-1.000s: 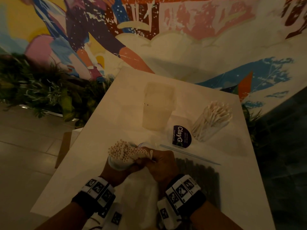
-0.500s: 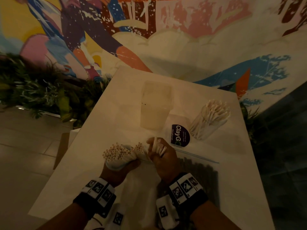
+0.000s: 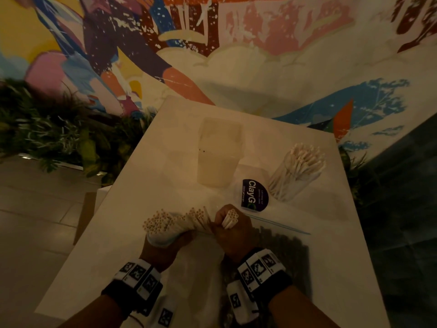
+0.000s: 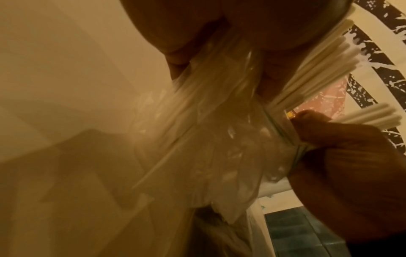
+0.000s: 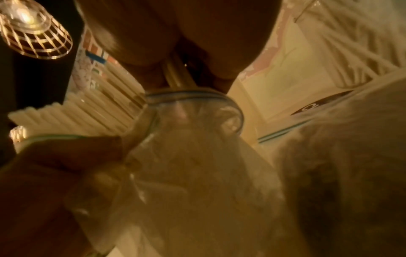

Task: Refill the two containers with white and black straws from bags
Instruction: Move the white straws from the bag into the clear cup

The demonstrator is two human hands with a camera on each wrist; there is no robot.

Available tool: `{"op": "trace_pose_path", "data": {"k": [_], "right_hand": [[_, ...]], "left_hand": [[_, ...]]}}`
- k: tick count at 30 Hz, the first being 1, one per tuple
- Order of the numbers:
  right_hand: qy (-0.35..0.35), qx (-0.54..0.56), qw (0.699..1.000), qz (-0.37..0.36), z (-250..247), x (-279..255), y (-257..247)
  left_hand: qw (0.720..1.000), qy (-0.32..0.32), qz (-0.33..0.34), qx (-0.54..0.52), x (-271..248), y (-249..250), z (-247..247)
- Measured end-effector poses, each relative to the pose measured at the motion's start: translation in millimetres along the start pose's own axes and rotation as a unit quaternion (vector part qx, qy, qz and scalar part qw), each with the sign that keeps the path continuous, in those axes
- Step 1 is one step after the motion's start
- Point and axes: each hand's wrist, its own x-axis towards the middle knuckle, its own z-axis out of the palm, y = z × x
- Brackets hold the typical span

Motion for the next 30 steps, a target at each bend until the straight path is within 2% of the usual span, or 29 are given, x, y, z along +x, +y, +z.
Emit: {"op": "trace_pose_path", "data": {"k": [2, 5, 7, 11, 16, 20, 24, 30], "right_hand": [[-0.005, -0.022, 1.0, -0.017, 0, 0, 4], [-0.076, -0.093, 0.992, 0.03, 3, 0, 5], [-0.088, -0.103, 0.99, 0.036, 4, 0, 6], [-0.044, -0.017, 0.998, 0.041, -1, 0, -1], [-0.004, 0.102, 0.994, 0.038, -15, 3, -23], [-0.028, 0.143, 0.989, 0.036, -22, 4, -34], [-0.052, 0.211, 0.976, 0.028, -22, 3, -43], [-0.014, 0.28, 0.96, -0.002, -29, 6, -59]], "left_hand": [[1.0, -0.007, 0.022, 0.005, -1, 6, 1], [0.999, -0.013, 0.044, 0.019, -1, 6, 0], [0.998, -0.019, 0.056, 0.027, -2, 8, 0], [0.997, -0.025, 0.063, 0.024, -3, 14, 2], [0.995, -0.051, 0.061, 0.054, -2, -1, 0], [0.996, -0.044, 0.05, 0.052, -1, -3, -1], [0.994, -0.049, 0.072, 0.059, -3, 1, -1], [0.994, -0.058, 0.067, 0.068, -3, 4, -1]]}}
